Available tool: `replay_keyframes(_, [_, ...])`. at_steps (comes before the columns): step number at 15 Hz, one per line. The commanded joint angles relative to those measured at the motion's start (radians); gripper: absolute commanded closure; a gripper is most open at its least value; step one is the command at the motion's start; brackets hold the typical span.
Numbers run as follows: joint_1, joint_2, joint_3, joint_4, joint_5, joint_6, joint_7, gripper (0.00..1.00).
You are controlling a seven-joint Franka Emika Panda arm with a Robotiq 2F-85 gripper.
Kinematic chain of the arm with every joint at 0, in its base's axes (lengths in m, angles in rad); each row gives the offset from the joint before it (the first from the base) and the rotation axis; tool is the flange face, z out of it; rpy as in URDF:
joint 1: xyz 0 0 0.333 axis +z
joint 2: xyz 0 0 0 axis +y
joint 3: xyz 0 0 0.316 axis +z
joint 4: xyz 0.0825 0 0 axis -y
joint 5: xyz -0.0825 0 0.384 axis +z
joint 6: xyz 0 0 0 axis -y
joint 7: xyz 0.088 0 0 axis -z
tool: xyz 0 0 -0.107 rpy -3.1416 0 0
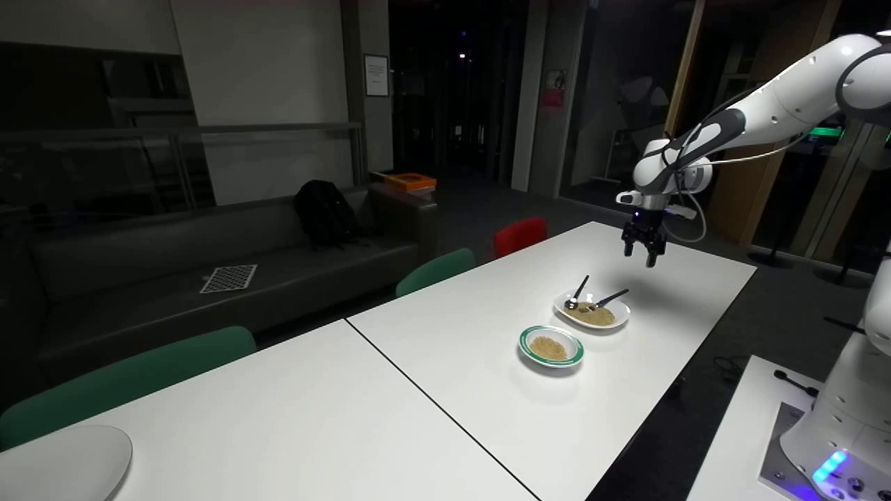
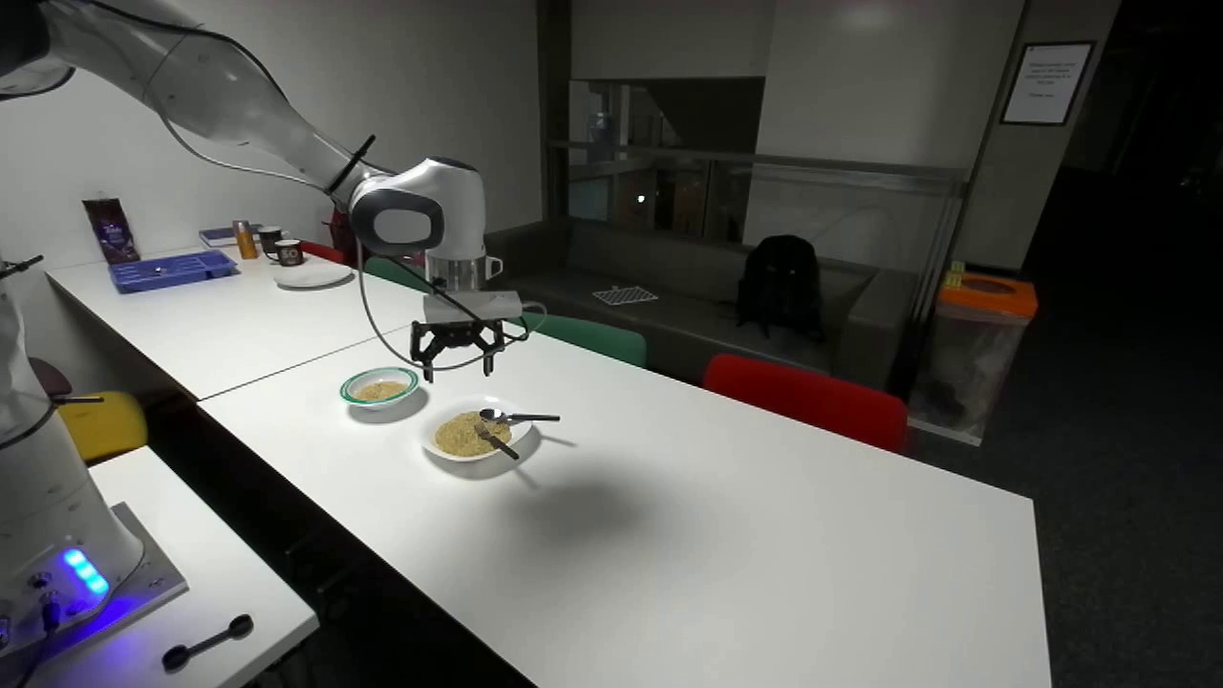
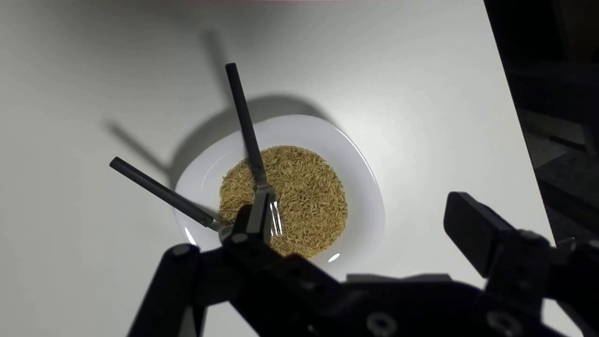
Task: Use the fork to stir the bowl
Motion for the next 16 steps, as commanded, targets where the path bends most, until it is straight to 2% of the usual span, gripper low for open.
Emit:
replay_keyframes(1, [-0.042,-0.002,0.043,0.001,-0.008,-0.002,0.006,0.00])
replay_keyframes(8, [-0.043,-0.001,0.045,-0.009,-0.012,0.007,0.014,0.00])
replay_keyframes(16, [-0.102,0.011,0.056,-0.023,0.056,0.008,-0.046,0.00])
